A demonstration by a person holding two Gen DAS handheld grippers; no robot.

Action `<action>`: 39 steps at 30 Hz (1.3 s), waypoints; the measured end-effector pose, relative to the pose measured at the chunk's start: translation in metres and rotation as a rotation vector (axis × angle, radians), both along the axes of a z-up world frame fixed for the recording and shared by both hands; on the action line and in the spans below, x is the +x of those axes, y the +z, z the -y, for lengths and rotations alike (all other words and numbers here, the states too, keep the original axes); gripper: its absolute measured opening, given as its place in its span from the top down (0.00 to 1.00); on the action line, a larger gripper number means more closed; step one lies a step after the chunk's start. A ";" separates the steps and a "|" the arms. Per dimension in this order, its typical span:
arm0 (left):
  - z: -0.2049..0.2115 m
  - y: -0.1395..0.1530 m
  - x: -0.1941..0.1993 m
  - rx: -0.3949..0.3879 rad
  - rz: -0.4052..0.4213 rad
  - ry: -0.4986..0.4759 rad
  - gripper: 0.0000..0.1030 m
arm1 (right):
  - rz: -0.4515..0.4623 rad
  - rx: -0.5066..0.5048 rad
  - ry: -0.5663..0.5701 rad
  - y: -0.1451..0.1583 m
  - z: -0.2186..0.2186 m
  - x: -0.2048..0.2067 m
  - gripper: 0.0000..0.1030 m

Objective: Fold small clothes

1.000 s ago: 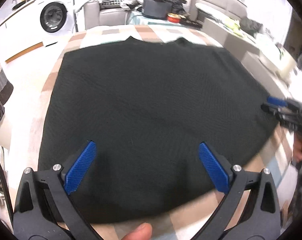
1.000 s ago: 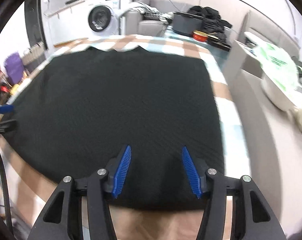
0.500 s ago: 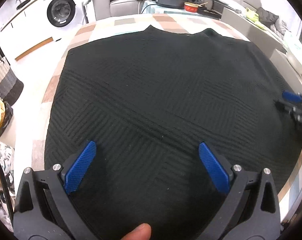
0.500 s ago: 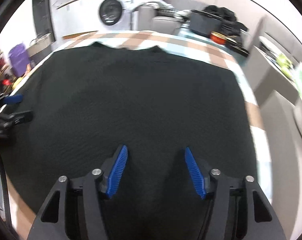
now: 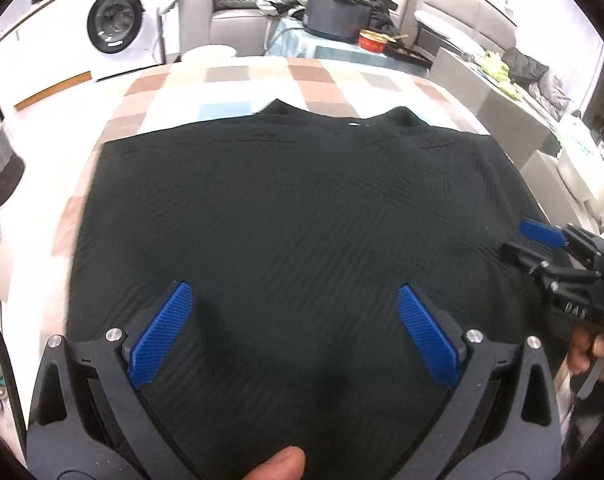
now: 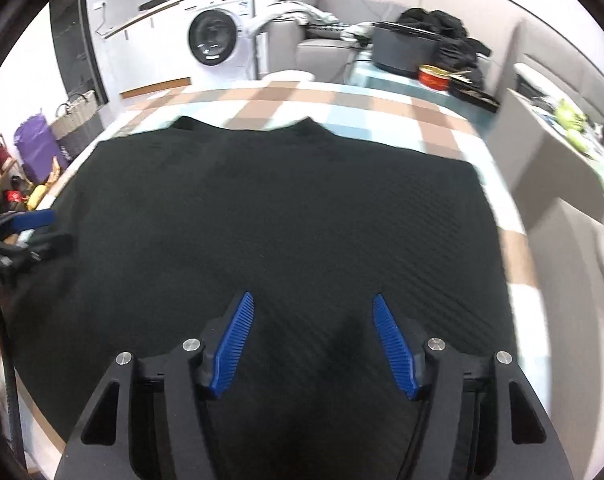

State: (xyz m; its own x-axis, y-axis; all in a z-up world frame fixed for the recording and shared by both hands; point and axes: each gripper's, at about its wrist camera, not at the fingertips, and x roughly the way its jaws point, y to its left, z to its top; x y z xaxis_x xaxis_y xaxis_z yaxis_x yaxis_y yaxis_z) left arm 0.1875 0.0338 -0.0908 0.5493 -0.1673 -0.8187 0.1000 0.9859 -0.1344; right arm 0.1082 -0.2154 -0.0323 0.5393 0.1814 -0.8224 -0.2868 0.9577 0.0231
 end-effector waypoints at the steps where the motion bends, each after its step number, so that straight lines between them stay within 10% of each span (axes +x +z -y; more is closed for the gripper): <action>1: 0.004 -0.004 0.005 0.009 -0.011 -0.005 0.01 | -0.019 0.014 0.013 -0.005 -0.005 0.007 0.38; 8: 0.002 -0.019 0.016 0.068 -0.033 0.007 0.01 | 0.028 -0.135 -0.075 -0.017 0.017 0.025 0.30; 14: -0.009 -0.018 0.012 0.050 -0.040 0.041 0.01 | -0.002 -0.120 -0.172 -0.010 0.053 0.030 0.29; 25: 0.025 -0.021 0.043 0.031 -0.033 -0.020 0.01 | -0.016 -0.100 -0.039 -0.021 -0.020 0.058 0.29; 39: -0.017 -0.014 0.037 0.033 -0.028 0.078 0.01 | 0.004 -0.061 -0.175 -0.010 0.037 0.053 0.33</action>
